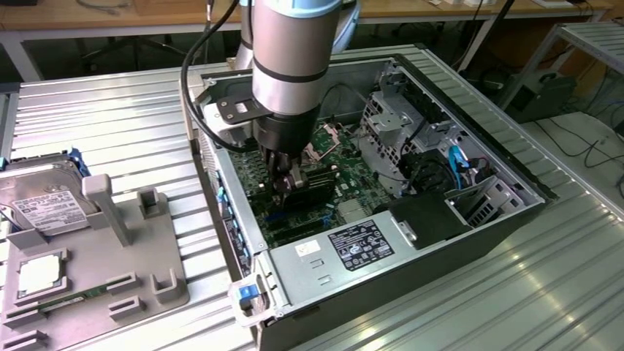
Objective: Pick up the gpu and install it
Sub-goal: 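Press down on the gpu until it lock into place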
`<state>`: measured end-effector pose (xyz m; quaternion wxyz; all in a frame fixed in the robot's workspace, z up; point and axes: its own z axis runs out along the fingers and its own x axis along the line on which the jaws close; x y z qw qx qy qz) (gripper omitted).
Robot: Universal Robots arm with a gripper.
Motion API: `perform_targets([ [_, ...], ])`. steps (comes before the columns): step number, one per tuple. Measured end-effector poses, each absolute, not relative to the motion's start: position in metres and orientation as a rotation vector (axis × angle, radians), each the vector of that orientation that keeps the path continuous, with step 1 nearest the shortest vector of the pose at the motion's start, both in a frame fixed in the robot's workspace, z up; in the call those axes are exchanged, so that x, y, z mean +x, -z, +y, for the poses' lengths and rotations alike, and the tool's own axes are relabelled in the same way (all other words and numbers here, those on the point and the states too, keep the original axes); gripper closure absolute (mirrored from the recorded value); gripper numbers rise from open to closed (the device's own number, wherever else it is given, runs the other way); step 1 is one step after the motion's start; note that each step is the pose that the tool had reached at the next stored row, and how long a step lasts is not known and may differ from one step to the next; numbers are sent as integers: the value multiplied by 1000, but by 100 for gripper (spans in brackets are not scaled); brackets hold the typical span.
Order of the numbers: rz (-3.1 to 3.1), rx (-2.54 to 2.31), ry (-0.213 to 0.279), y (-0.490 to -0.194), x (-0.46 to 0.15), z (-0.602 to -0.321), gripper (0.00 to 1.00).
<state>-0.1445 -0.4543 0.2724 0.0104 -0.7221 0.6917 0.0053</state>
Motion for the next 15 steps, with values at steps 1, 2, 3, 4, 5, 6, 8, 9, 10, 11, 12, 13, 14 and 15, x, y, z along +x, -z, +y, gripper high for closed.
perform_targets([
  [1,2160,-2254,-15,-272,-145,-454,89],
  [2,2160,-2255,-14,-272,-144,-454,89],
  [3,2160,-2255,-14,-272,-144,-454,89],
  [4,2160,-2255,-14,-272,-144,-454,89],
  [5,2159,-2255,-14,-272,-144,-454,89],
  [6,2159,-2256,-13,-273,-144,-454,89],
  [8,2161,-2257,-8,-275,-144,-454,89],
  [9,2162,-2259,-6,-277,-145,-454,89],
  [10,2163,-2261,-3,-278,-145,-454,89],
  [11,2164,-2261,-2,-279,-145,-454,89],
  [12,2164,-2262,-2,-280,-145,-454,89],
  [13,2165,-2262,-1,-280,-145,-454,89],
  [14,2165,-2262,-1,-280,-145,-454,89],
  [15,2164,-2263,-1,-280,-146,-454,89],
])
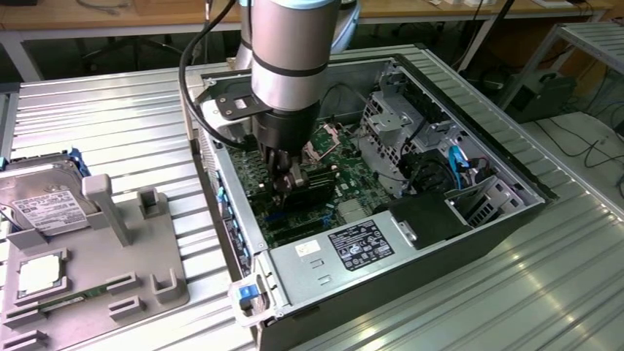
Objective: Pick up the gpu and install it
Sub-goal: 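Press down on the gpu until it lock into place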
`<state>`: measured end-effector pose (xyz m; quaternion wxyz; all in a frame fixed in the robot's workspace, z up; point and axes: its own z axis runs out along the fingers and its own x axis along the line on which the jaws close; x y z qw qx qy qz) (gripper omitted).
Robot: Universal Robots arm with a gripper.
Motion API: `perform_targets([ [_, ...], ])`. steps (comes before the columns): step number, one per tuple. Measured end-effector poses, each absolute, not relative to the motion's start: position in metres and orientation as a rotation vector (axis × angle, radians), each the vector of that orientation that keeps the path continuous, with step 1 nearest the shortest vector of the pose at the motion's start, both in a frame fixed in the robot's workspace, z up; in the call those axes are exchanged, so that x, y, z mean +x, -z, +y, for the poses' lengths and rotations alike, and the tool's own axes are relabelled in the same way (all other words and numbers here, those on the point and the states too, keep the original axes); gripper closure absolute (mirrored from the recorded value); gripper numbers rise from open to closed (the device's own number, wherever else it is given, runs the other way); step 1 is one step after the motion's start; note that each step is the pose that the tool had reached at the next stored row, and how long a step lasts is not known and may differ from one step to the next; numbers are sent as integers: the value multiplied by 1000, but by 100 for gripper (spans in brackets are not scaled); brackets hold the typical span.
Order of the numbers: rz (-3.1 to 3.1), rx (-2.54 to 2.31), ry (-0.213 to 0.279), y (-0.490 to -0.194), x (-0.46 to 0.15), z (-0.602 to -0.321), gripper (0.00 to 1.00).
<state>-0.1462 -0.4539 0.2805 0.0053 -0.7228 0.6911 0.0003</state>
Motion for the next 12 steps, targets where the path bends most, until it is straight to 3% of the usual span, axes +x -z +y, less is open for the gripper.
perform_targets([
  [12,2136,-2289,-1,-279,-157,-449,89],
])
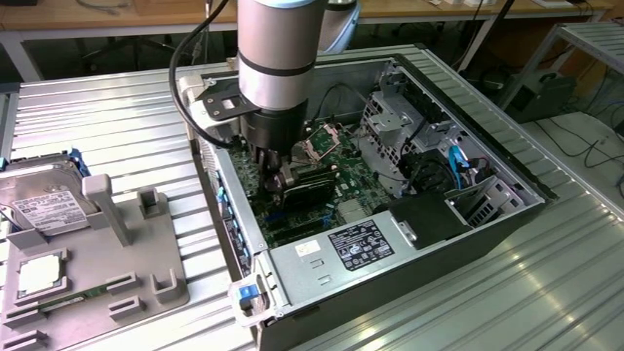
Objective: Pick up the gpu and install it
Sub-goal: 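Press down on the gpu until it lock into place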
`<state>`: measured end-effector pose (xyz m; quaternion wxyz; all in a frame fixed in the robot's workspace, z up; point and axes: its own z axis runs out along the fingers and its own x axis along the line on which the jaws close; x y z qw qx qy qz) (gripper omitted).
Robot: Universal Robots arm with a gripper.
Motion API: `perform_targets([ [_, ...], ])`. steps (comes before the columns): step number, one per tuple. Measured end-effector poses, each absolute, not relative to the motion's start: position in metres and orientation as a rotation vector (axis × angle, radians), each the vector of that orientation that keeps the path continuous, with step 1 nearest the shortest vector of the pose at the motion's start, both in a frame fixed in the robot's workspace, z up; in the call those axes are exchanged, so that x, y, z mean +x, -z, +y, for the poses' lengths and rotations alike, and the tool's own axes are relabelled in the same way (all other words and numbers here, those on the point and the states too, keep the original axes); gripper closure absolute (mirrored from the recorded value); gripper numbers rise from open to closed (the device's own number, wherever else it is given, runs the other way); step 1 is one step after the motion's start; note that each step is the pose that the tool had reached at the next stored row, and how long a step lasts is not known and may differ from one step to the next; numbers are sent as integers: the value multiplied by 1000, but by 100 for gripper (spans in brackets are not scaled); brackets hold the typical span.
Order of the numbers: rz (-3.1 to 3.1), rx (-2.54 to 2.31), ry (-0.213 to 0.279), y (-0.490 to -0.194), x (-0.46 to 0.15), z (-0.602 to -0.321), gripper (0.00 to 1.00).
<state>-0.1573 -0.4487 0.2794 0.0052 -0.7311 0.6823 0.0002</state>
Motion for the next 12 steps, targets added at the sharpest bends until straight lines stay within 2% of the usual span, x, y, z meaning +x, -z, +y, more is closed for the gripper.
perform_targets([
  [12,2119,-2308,2,-275,-159,-450,89],
])
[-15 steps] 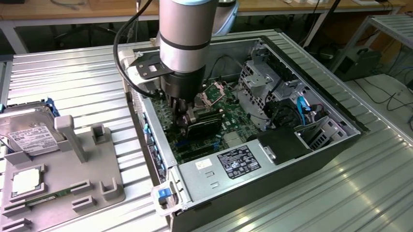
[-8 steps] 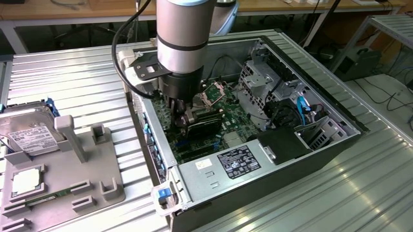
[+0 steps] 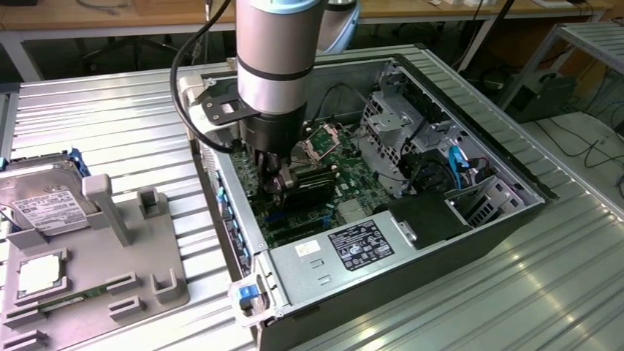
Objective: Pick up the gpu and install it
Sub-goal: 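Press down on the gpu until it lock into place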
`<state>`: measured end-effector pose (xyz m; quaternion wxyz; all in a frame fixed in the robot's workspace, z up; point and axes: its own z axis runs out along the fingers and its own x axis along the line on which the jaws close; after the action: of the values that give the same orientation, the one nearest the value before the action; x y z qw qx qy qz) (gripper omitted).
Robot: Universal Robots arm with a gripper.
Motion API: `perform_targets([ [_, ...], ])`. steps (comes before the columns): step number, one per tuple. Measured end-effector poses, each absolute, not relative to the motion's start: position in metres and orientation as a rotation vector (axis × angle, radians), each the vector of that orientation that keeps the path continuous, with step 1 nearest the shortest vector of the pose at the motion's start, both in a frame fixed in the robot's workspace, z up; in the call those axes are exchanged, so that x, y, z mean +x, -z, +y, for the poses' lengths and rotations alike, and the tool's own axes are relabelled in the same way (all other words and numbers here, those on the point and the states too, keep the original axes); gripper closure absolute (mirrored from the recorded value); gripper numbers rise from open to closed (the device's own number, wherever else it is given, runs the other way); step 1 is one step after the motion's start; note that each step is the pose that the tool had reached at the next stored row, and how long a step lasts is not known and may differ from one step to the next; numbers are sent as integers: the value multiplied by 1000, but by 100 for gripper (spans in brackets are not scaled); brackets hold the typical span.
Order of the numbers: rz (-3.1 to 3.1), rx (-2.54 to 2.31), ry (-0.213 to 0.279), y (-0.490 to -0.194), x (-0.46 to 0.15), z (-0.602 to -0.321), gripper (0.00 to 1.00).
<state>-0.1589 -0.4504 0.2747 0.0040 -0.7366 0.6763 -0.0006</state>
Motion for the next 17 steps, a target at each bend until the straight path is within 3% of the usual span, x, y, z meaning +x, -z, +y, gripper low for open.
perform_targets([
  [11,2118,-2317,10,-286,-159,-450,89],
  [17,2128,-2329,27,-289,-159,-432,89],
])
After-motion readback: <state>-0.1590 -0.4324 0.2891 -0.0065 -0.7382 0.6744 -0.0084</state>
